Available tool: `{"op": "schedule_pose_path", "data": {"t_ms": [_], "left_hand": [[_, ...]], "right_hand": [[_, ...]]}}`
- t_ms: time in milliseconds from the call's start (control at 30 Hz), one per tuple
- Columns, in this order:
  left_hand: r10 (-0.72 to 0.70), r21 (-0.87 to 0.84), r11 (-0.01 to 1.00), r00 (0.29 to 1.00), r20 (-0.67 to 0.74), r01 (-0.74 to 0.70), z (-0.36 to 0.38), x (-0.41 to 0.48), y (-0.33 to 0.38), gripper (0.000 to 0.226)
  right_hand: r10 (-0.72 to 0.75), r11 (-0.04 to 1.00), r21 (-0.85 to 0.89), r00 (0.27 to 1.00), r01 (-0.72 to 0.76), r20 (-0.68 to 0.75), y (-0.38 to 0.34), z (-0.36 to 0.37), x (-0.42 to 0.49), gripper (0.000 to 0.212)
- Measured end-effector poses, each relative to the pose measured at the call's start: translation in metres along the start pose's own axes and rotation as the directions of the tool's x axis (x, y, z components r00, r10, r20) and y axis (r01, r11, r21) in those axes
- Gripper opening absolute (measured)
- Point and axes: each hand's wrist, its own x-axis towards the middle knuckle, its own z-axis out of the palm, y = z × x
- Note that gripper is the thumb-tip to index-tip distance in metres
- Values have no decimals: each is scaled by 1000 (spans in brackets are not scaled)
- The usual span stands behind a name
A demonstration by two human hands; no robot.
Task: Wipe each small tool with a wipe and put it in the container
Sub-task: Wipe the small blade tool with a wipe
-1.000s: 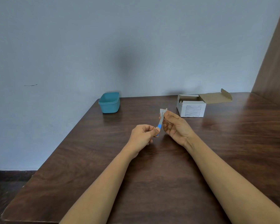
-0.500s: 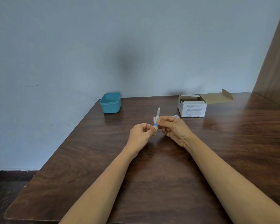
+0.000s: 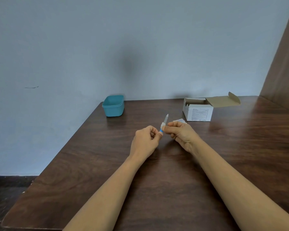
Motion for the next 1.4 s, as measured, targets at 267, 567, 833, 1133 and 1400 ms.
{"op": "schedule_pose_path", "data": {"t_ms": [267,567,833,1133,1400], "left_hand": [[83,48,995,994,77,-86,-2,1,3,14],[75,102,991,990,116,-87,0,-3,5,14],[89,85,991,991,103,-98,-4,-1,3,15],[110,62,991,985,133,-119,0,-3,10,14],[69,95,993,995,66,-76,-3,-2,1,16]], "right_hand": [[-40,994,95,998,45,-56,3,0,-1,27],[-5,971,237,999,13,-34,1,-6,4,26],[-1,999,39,1000,1,7,2,-4,0,31],[-30,931,357,992,72,-121,0,-6,1,27],[-12,997,-79,996,19,87,2,-7,2,23]]}}
